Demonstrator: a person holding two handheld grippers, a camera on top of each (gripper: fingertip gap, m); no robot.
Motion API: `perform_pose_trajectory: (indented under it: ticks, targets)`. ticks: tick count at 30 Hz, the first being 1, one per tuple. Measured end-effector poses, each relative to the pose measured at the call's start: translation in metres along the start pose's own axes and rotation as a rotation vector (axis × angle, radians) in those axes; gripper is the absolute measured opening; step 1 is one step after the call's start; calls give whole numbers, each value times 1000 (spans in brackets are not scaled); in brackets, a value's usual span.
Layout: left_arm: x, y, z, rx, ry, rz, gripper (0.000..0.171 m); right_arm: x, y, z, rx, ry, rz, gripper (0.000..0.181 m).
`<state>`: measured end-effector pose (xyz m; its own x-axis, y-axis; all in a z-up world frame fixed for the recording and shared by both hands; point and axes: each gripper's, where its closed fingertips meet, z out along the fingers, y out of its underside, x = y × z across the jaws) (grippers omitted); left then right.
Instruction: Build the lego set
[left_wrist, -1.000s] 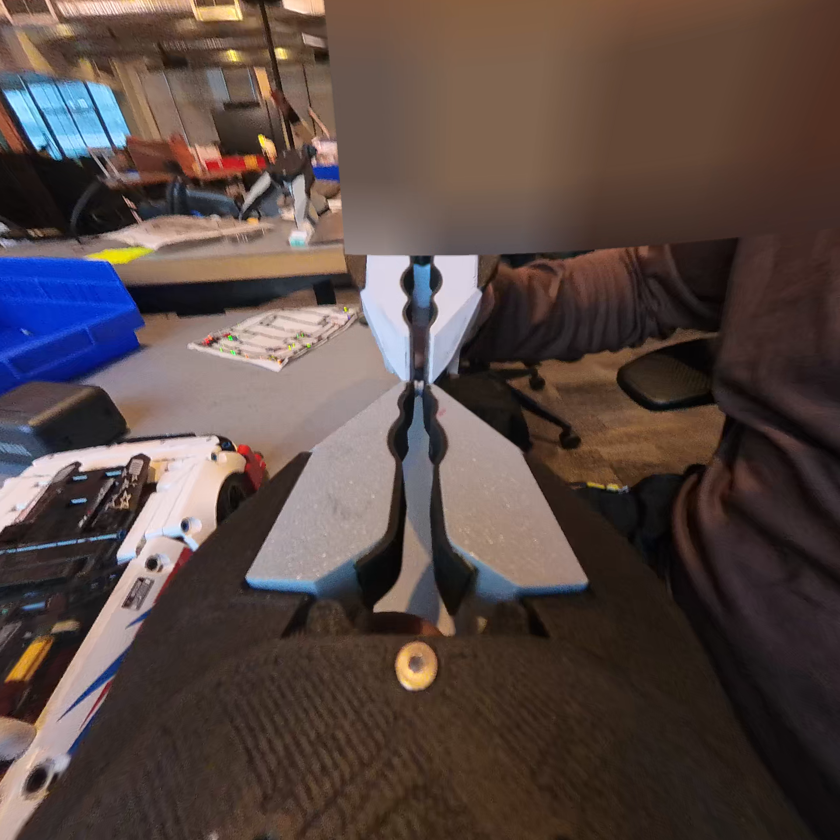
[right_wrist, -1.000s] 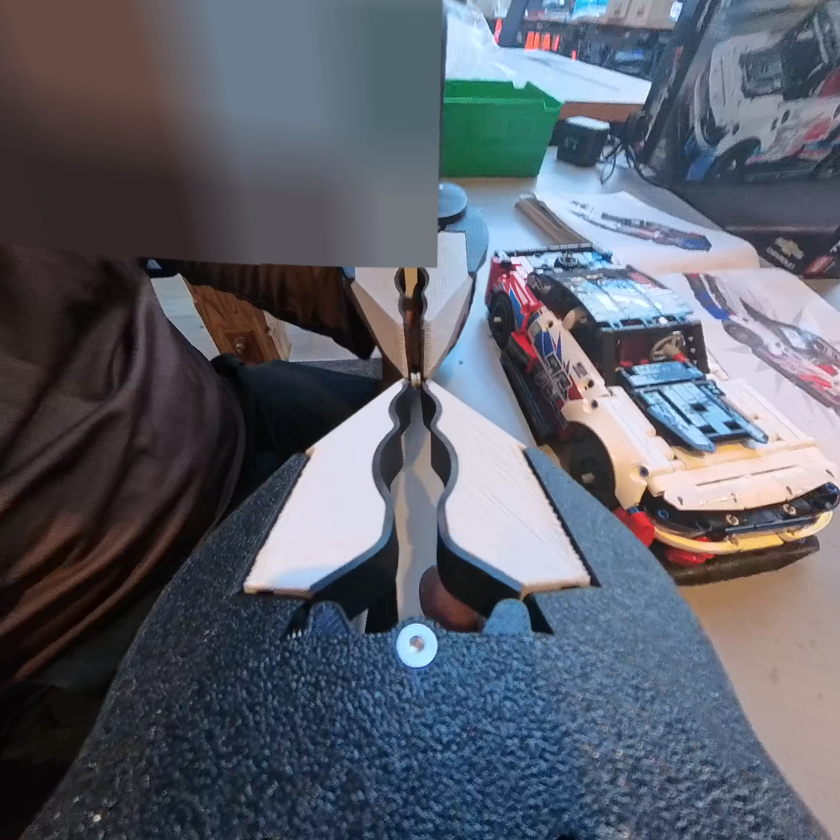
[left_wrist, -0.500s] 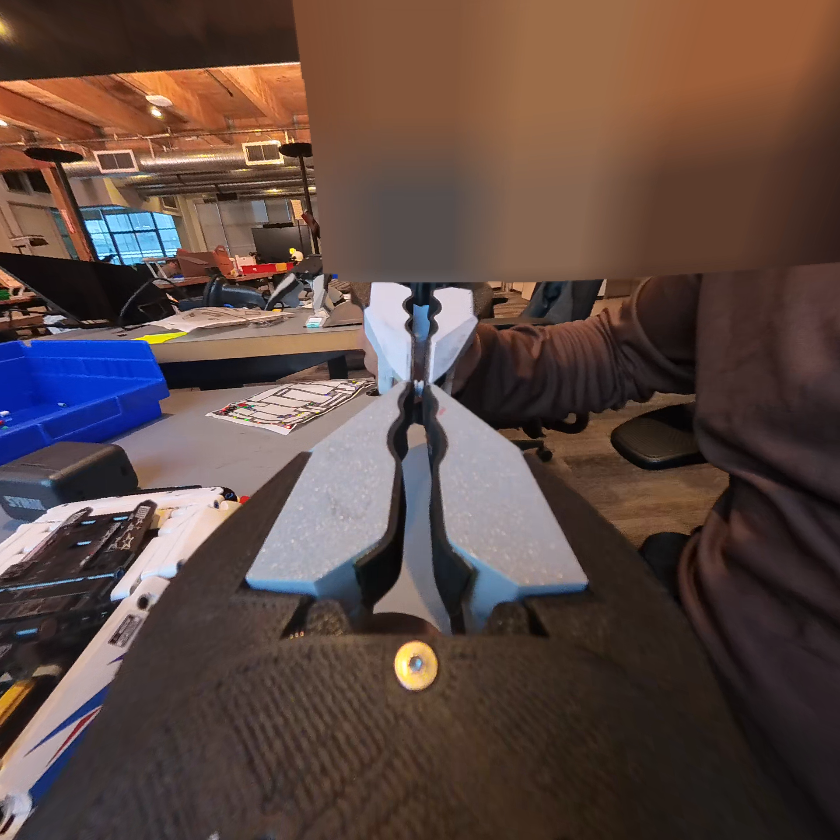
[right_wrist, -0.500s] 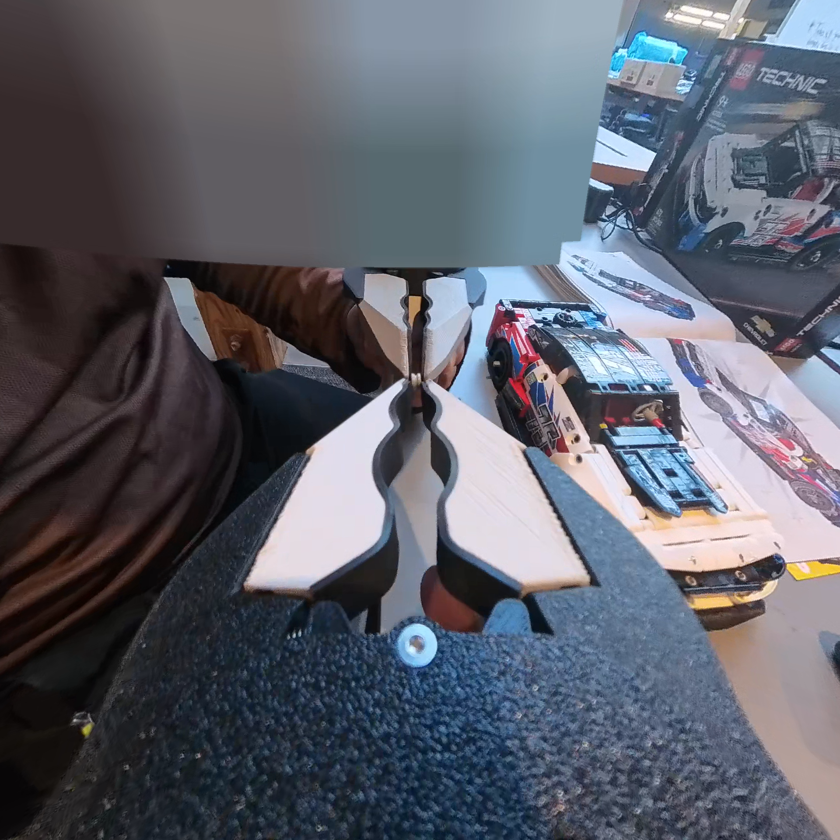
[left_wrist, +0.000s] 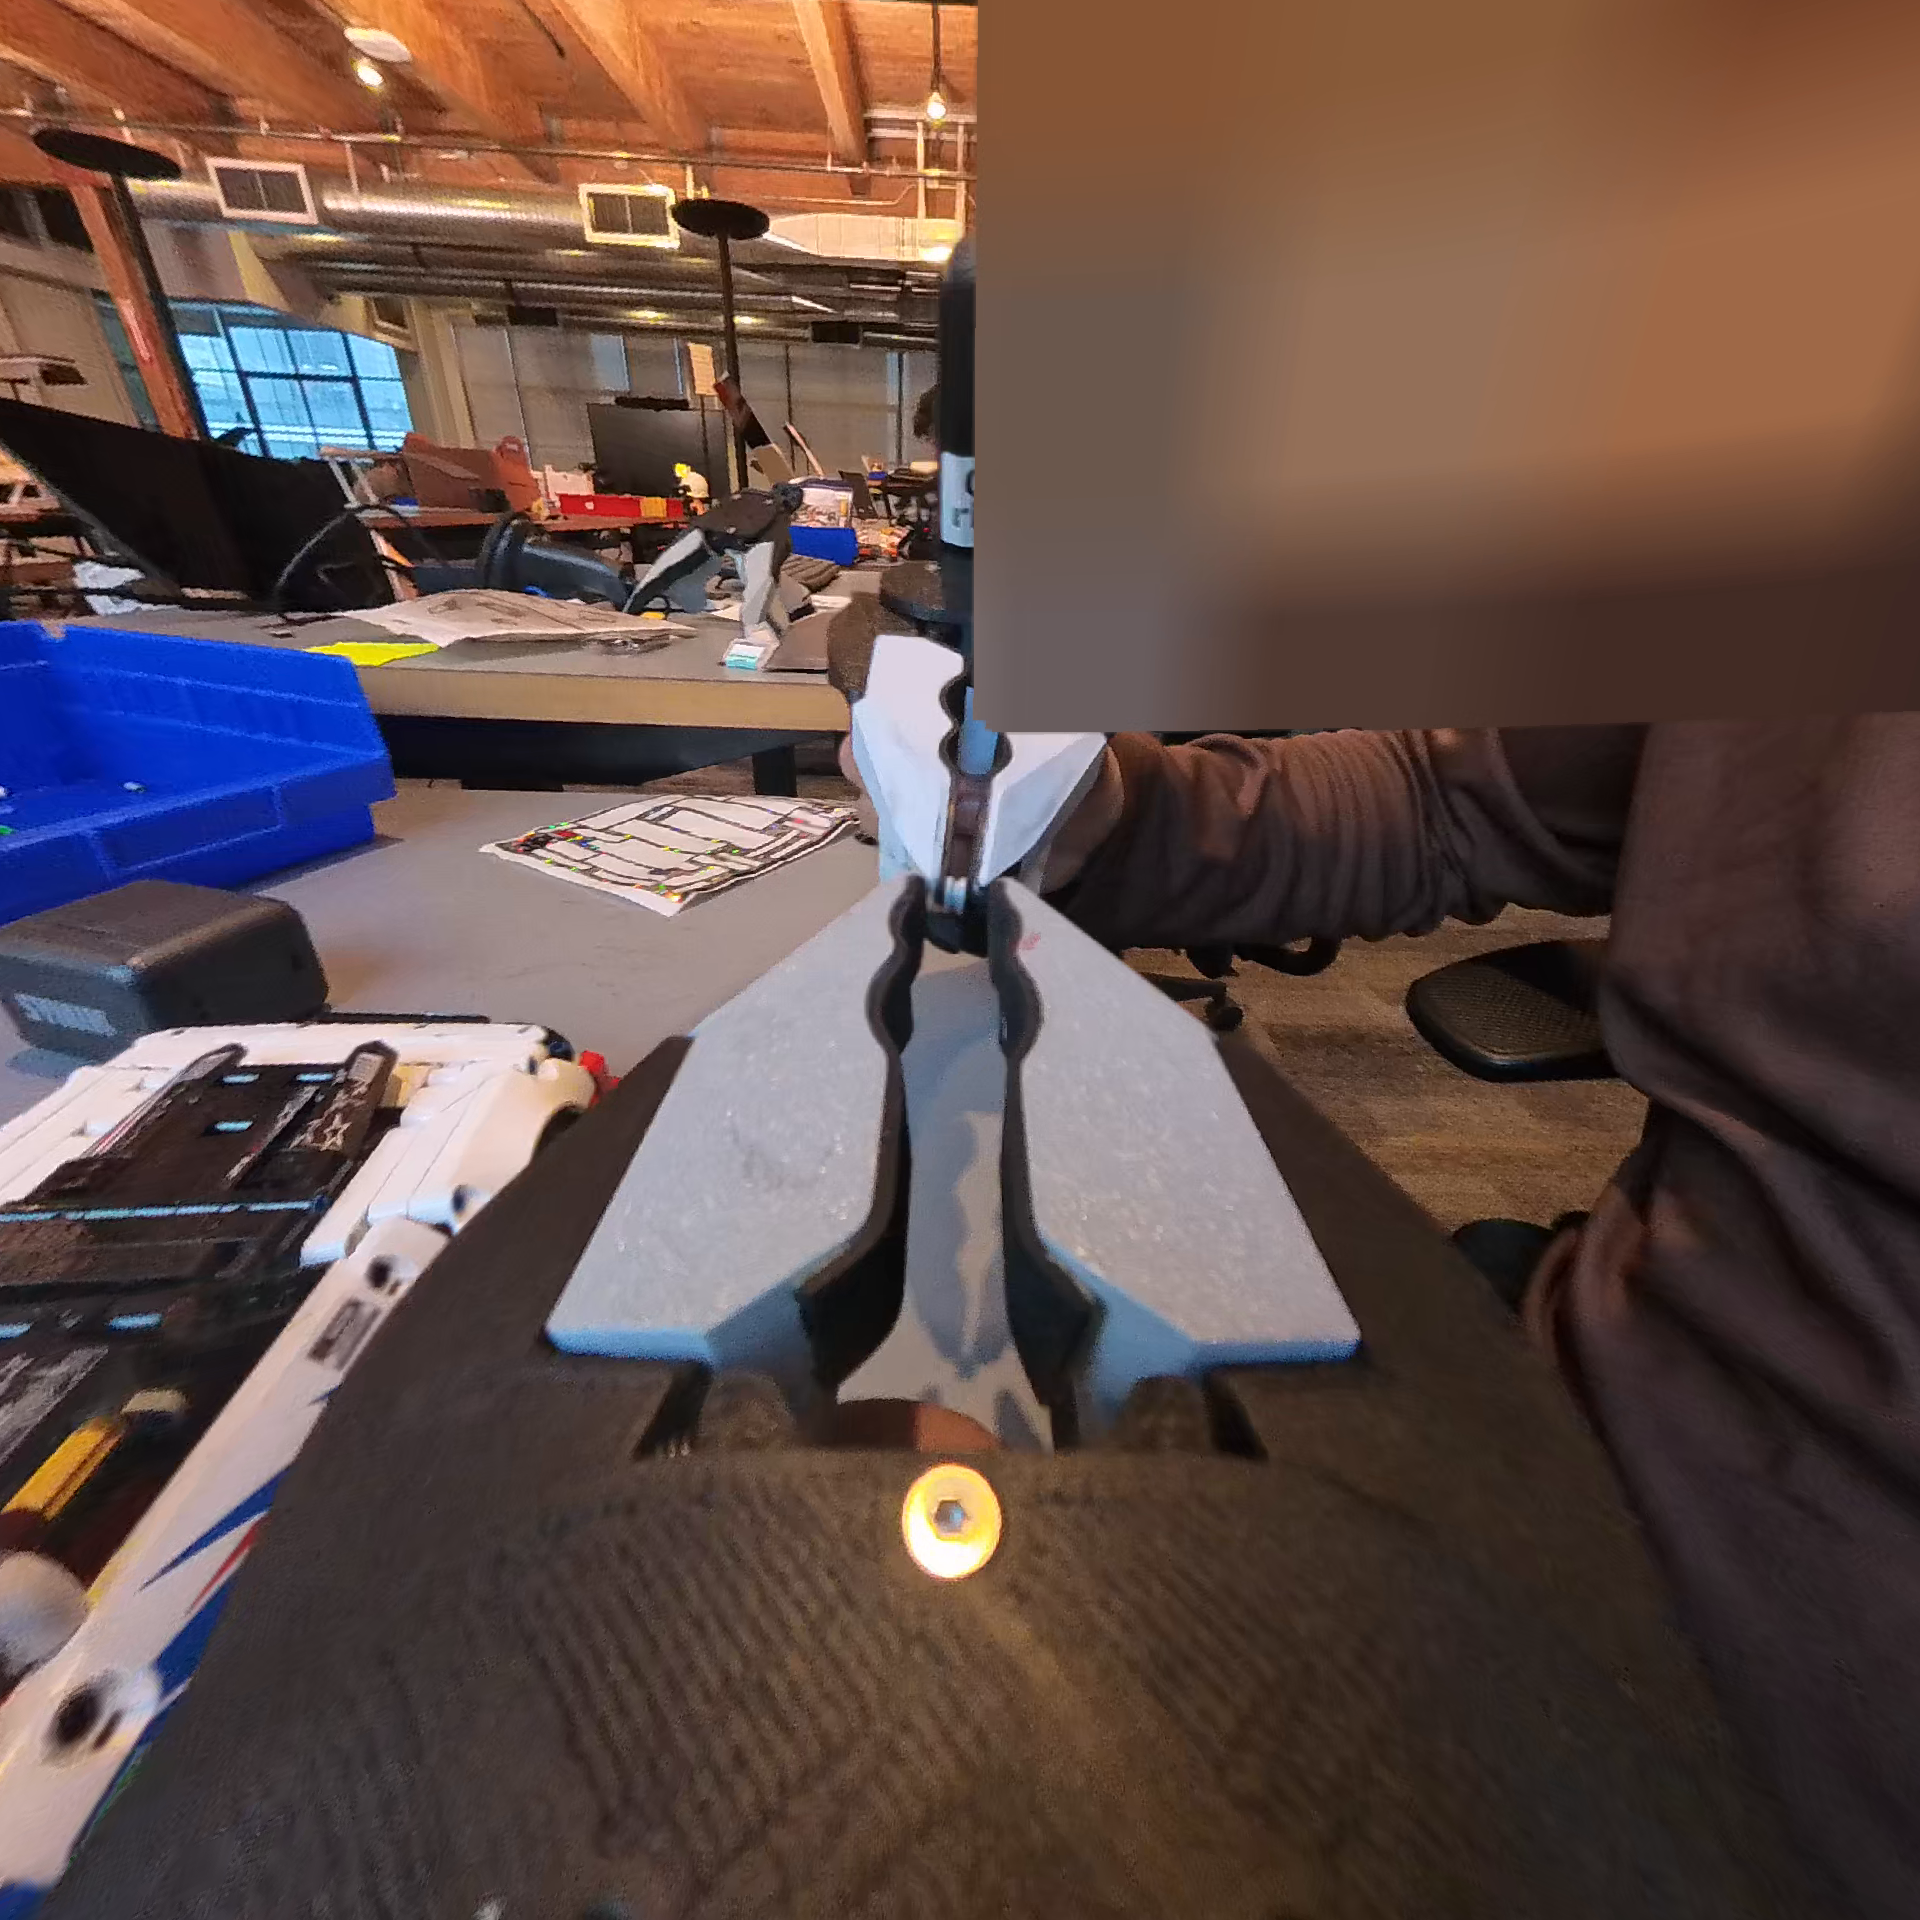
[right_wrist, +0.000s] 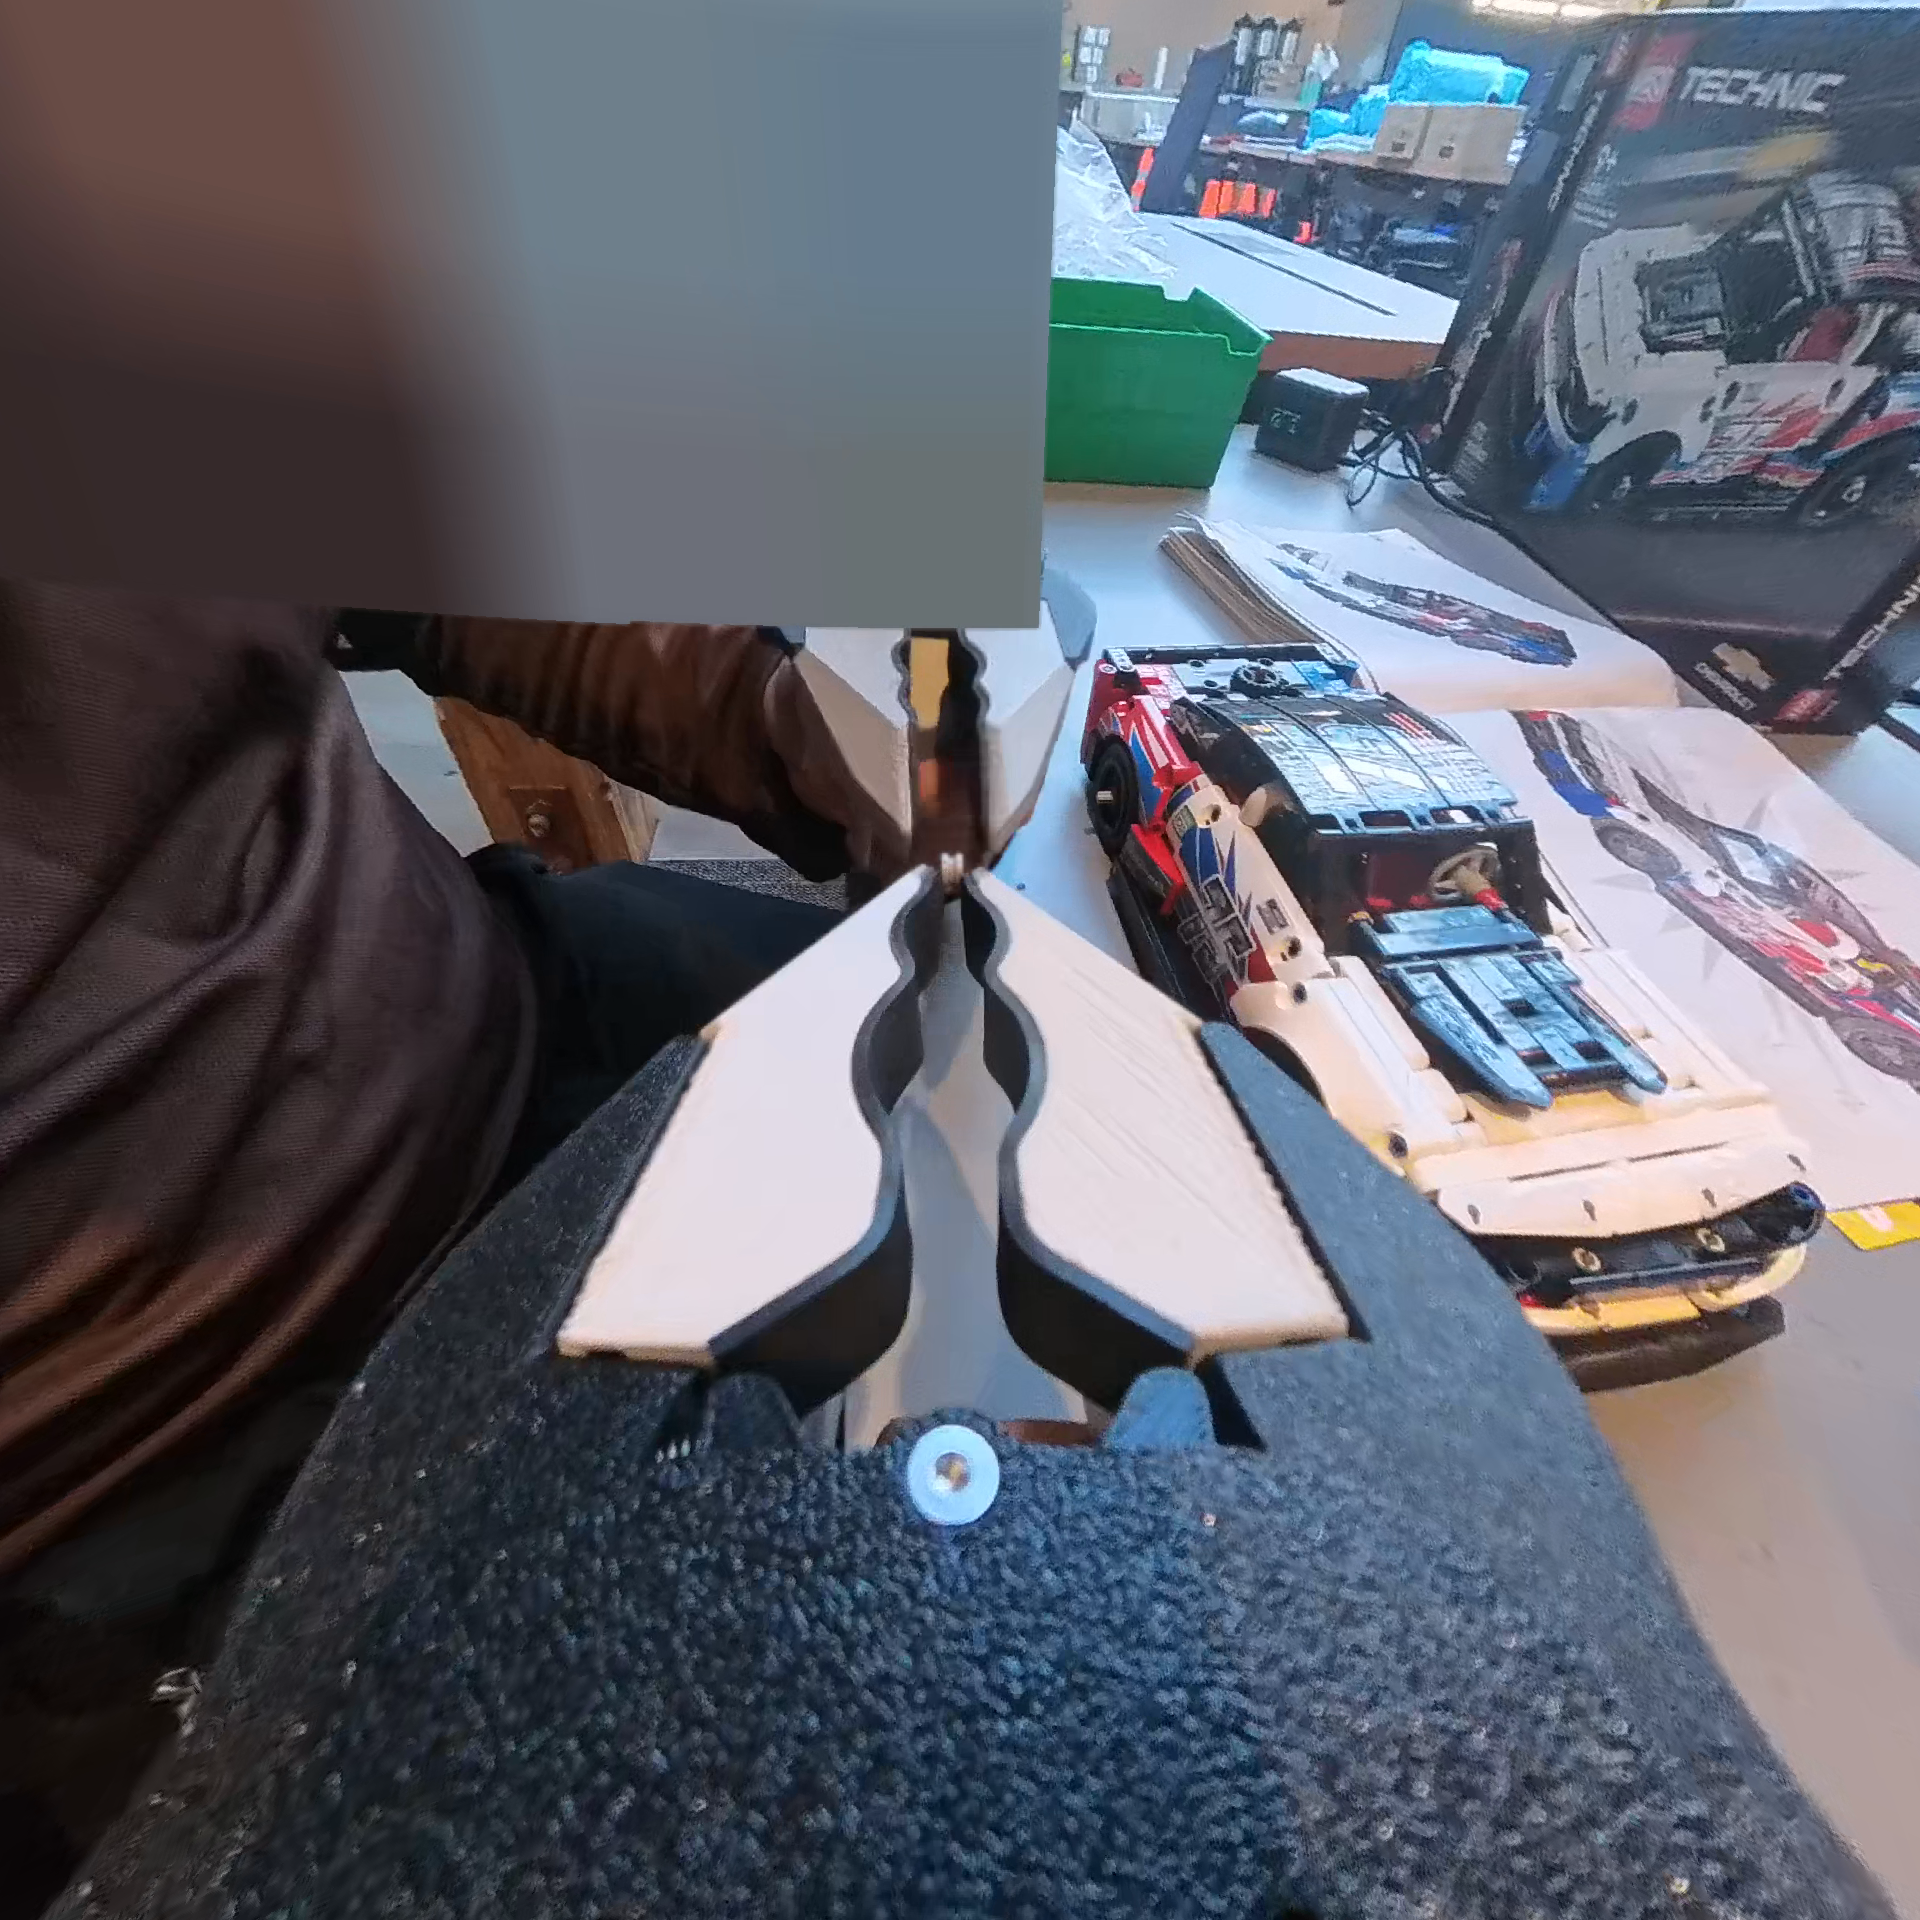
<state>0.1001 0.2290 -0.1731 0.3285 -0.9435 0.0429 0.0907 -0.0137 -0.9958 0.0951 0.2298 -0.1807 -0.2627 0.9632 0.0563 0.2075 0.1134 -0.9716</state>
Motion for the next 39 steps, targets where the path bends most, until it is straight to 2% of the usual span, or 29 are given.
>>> perform_pose_trajectory:
  ticks: [3,6,8,10,13,17,22,25,27,29,31,36,39]
  targets:
    - [-7,0,-6,-4,-28,-10,8,5,6,-3,-12,14,9,0]
    - [-16,6,-13,-64,-76,-34,9,17,20,-6,-54,41,20,0]
    - [-27,17,-16,-154,-145,-46,13,25,30,-8,-74,46,47,0]
    - [-38,29,-19,-260,-215,-37,26,36,42,-8,-102,64,70,0]
    - [-49,41,-24,-433,-264,48,41,51,61,-8,-168,82,75,0]
    - [-70,54,-30,-624,-304,157,57,65,71,-6,-227,103,23,0]
    - [-82,42,-22,-627,-286,191,61,71,82,1,-294,98,-12,0]
    - [-99,22,-20,-623,-261,225,82,72,87,4,-331,94,-42,0]
    - [-112,15,-21,-656,-205,135,97,74,90,6,-350,93,-52,0]
    - [-136,26,-29,-814,-219,91,98,77,93,7,-368,101,-64,0]
    - [-146,38,-32,-939,-212,85,109,78,92,9,-367,114,-97,0]
    - [-154,59,-25,-1013,-227,131,106,80,95,11,-379,121,-137,0]
    - [-149,55,-20,-953,-281,139,106,81,94,11,-369,110,-119,0]
